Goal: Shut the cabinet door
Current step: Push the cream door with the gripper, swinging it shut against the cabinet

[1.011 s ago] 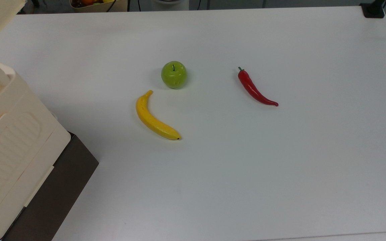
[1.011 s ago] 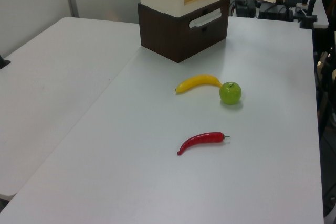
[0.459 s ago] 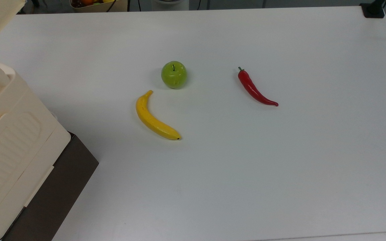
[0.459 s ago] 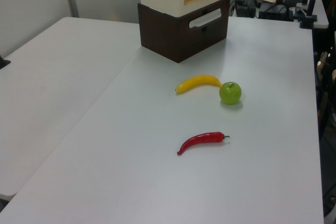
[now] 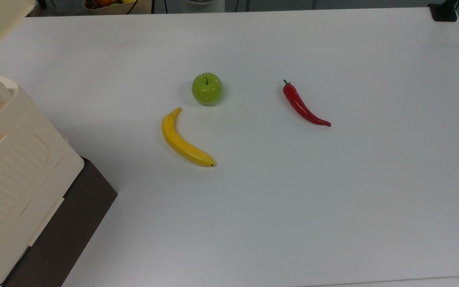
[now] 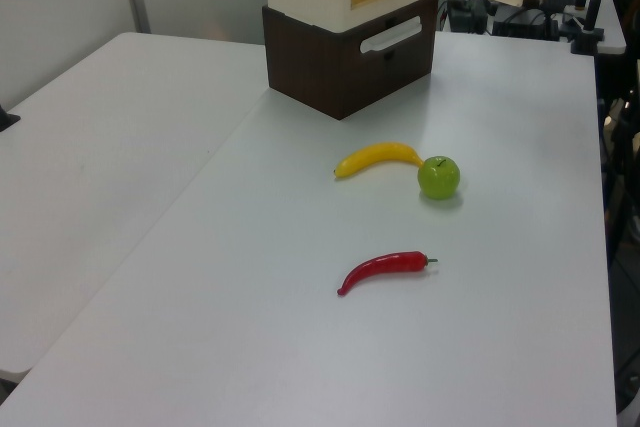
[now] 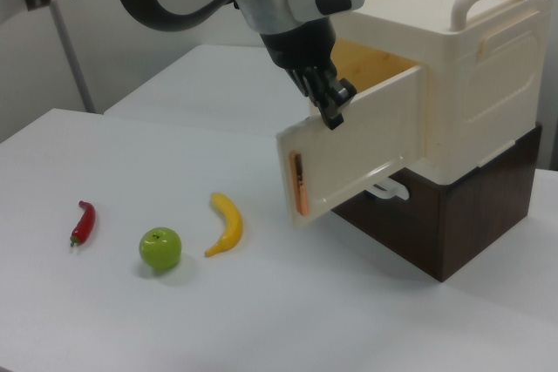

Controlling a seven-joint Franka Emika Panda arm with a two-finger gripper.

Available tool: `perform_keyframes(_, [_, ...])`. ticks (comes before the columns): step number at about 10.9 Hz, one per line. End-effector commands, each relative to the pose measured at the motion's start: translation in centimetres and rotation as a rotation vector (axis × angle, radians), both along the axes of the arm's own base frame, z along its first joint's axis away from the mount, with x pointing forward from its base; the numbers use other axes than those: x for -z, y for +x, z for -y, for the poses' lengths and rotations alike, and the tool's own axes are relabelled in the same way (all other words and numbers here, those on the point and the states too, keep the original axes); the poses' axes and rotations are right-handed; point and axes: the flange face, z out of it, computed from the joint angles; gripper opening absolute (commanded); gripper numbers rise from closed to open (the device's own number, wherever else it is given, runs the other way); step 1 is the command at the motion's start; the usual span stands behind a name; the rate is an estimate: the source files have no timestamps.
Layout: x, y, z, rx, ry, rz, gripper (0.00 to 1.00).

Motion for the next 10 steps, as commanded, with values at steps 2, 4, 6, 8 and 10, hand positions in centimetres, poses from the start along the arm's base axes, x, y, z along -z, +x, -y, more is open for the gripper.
perform_keyframes(2, [0.6,2.1,-3.0,-0.066,0.08,0.039,0.0])
perform_keyframes(4, [1.5,3.8,-4.9,-0.104,0.086,0.026,0.0])
perform_keyframes(6, [2.0,5.9,-7.4,-0.123,0.077,0.049,0.0])
perform_keyframes(8, [3.0,8.4,-9.2,-0.073,0.076,0.089,0.0])
perform_keyframes(10, [3.2,11.0,-10.6,-0.03,0.057,0.202,0.0])
